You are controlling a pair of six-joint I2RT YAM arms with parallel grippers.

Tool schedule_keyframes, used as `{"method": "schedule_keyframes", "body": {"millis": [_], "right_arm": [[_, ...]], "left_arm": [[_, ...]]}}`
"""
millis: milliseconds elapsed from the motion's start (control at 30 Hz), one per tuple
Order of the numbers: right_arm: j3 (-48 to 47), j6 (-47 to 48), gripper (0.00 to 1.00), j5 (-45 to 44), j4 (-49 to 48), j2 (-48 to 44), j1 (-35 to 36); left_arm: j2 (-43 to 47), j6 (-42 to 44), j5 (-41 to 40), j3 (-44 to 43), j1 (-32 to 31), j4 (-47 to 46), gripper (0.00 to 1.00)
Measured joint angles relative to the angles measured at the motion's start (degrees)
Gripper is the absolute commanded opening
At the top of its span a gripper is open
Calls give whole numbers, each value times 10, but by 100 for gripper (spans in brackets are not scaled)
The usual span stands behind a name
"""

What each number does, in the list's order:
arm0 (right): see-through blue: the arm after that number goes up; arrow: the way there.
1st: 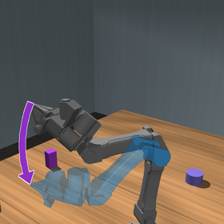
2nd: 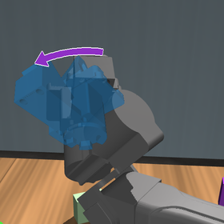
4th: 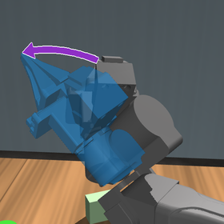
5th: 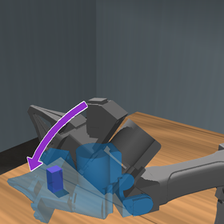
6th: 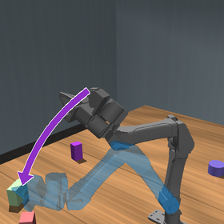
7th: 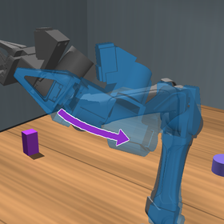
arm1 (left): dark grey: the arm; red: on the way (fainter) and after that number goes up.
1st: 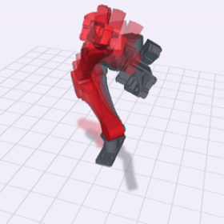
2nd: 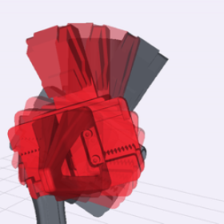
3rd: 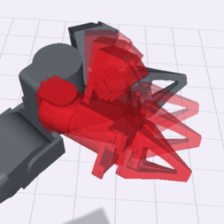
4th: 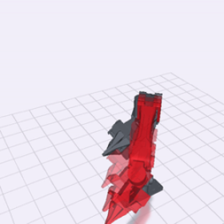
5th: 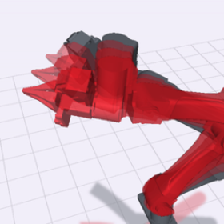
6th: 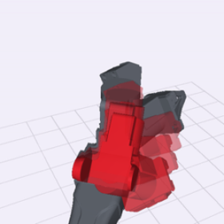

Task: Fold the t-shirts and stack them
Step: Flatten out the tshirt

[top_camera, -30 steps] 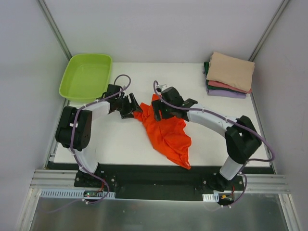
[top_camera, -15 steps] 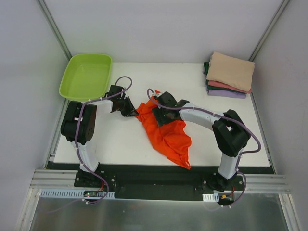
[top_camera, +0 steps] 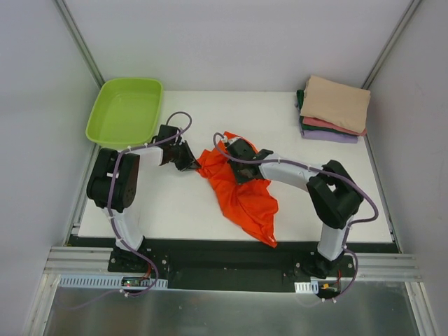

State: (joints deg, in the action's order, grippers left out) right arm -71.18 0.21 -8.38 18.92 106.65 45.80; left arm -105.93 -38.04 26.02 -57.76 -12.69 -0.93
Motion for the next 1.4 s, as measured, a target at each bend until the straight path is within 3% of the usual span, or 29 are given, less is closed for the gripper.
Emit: {"method": "schedule_keyframes", "body": {"millis": [33, 333, 667, 767, 867, 1033, 1200, 1400], "right_arm": [[8, -2, 1, -9, 0, -10, 0], [131, -18, 1, -114, -7, -224, -14], [268, -35, 1, -112, -26, -503, -52], [268, -6, 6, -118, -7, -581, -71], [268, 21, 1, -100, 4, -647, -78], [269, 40, 1, -70, 20, -711, -78], [257, 63, 1, -70, 55, -736, -78], [156, 91, 1, -49, 92, -779, -78]], "left_arm": [[4, 0, -5, 3, 0, 0, 0], [104, 1, -81, 52, 7, 30, 0], [302, -3, -101, 110, -8, 62, 0], [393, 0, -138, 120, 3, 76, 0], [499, 1, -170, 131, 11, 83, 0], [650, 6, -226, 134, 10, 112, 0], [703, 6, -263, 103, 10, 172, 0], [800, 12, -299, 24, 11, 222, 0]]}}
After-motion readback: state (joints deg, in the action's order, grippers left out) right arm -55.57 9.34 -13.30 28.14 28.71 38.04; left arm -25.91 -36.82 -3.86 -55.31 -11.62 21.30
